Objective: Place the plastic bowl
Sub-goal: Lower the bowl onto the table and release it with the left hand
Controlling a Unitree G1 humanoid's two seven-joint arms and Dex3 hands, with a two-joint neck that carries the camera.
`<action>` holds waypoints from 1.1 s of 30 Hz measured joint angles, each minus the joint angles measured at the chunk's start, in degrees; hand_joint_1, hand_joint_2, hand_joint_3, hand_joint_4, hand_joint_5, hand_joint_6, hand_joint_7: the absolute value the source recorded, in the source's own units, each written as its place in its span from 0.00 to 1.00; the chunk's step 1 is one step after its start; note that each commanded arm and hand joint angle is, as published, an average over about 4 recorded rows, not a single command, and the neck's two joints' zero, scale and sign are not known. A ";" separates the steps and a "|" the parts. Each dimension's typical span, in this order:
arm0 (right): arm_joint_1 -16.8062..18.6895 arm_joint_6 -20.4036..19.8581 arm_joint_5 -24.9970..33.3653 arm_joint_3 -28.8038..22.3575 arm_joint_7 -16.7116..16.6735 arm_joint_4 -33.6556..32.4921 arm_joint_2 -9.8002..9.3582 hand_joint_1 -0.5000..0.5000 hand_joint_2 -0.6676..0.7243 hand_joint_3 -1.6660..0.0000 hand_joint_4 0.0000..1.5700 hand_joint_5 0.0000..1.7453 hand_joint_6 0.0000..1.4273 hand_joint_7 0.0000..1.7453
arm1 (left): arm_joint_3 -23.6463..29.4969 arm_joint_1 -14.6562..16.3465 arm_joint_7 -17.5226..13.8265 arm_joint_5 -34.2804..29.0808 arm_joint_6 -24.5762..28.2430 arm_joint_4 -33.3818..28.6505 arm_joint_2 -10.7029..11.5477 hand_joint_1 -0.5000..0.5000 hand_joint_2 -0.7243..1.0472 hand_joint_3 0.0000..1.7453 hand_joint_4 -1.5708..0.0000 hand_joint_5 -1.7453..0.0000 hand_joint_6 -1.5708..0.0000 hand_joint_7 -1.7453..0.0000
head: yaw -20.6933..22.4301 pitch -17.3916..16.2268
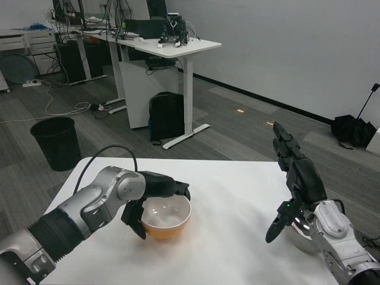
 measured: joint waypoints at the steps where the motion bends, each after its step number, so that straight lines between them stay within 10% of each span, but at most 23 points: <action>1: 0.00 0.00 0.00 0.01 0.00 -0.01 -0.01 0.08 0.86 1.00 0.00 0.00 0.00 0.00 | 0.01 0.22 0.06 -0.52 -0.05 0.20 -0.11 0.00 0.79 0.82 0.35 0.00 0.84 0.72 | -0.13 -0.15; 5: 0.00 0.00 0.08 0.01 0.00 -0.02 -0.02 0.08 0.86 1.00 0.00 0.00 0.00 0.00 | 0.46 0.84 0.25 -1.54 -0.31 1.02 -0.64 0.00 0.90 0.85 0.44 0.00 0.81 0.72 | -0.53 -0.76; 12: 0.00 0.00 0.33 0.01 0.00 -0.03 -0.02 0.08 0.86 1.00 0.00 0.00 0.00 0.00 | 1.40 1.11 0.56 -3.58 -0.93 1.97 -1.69 0.00 0.95 0.22 0.43 0.00 0.67 0.72 | -0.28 -2.15; 19: 0.00 -0.01 0.34 0.01 0.00 -0.03 -0.02 0.08 0.86 1.00 0.00 0.00 0.00 0.00 | 1.59 1.12 0.57 -3.64 -1.00 2.02 -1.73 0.00 1.00 0.16 0.43 0.00 0.80 0.72 | -0.26 -3.28; 28: 0.00 -0.01 0.34 0.01 0.00 -0.03 -0.02 0.08 0.86 1.00 0.00 0.00 0.00 0.00 | 1.87 1.24 0.60 -1.71 -1.35 2.09 -1.75 0.00 0.90 0.27 0.83 0.00 1.00 0.88 | -0.11 -3.53; 33: 0.00 -0.01 0.34 0.01 0.00 -0.02 -0.02 0.08 0.86 1.00 0.00 0.00 0.00 0.00 | 2.19 1.25 1.05 0.35 -1.46 1.82 -1.74 0.00 0.90 0.15 0.98 0.00 1.00 0.96 | -0.07 -3.43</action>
